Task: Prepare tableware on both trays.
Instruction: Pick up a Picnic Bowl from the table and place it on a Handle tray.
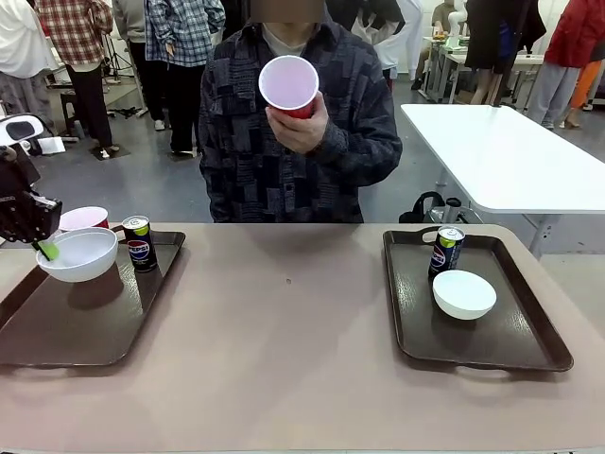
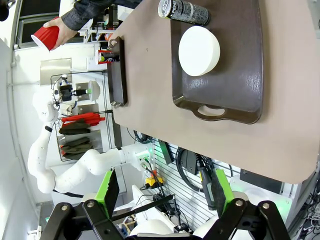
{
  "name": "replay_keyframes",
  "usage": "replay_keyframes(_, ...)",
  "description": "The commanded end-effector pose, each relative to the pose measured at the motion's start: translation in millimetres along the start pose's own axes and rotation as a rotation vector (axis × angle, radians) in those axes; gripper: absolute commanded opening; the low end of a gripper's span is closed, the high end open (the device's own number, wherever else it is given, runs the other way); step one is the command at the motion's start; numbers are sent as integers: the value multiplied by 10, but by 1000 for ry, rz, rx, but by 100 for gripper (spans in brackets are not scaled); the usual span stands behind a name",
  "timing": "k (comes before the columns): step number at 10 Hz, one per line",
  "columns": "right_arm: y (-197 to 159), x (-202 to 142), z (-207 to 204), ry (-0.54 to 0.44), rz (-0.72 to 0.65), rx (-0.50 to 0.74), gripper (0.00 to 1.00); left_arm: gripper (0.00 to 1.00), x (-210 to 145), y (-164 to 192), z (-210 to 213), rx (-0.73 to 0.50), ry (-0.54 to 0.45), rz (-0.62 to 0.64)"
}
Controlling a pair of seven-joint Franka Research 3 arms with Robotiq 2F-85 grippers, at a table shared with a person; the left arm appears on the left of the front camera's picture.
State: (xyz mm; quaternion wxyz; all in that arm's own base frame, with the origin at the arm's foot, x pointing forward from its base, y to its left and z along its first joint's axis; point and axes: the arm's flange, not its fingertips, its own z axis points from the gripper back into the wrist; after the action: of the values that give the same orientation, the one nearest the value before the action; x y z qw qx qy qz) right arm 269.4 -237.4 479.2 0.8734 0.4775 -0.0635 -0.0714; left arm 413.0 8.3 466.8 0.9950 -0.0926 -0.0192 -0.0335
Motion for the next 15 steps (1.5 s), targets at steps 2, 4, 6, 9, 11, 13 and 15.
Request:
replay_keyframes(2, 0, -27, -21, 1, 5, 8, 96, 4, -37, 257, -497, 45, 4, -100)
replay_keyframes(4, 0, -27, -21, 1, 5, 8, 96, 4, -97, 365, -778, 93, 34, -138)
replay_keyframes(6, 0, -27, -21, 1, 5, 8, 96, 4, -79, 449, -997, 124, 37, -127)
replay_keyframes(9, 0, -27, -21, 1, 5, 8, 96, 4, -35, 452, -1106, 141, -8, -135)
replay_keyframes(11, 0, -27, -21, 1, 5, 8, 96, 63, -48, 423, -1072, 165, -6, -138)
replay_keyframes(13, 0, -27, -21, 1, 5, 8, 96, 67, -58, 450, -1069, 176, 9, -133)
replay_keyframes(15, 0, -27, -21, 1, 5, 8, 96, 87, -112, 431, -980, 205, 27, -133)
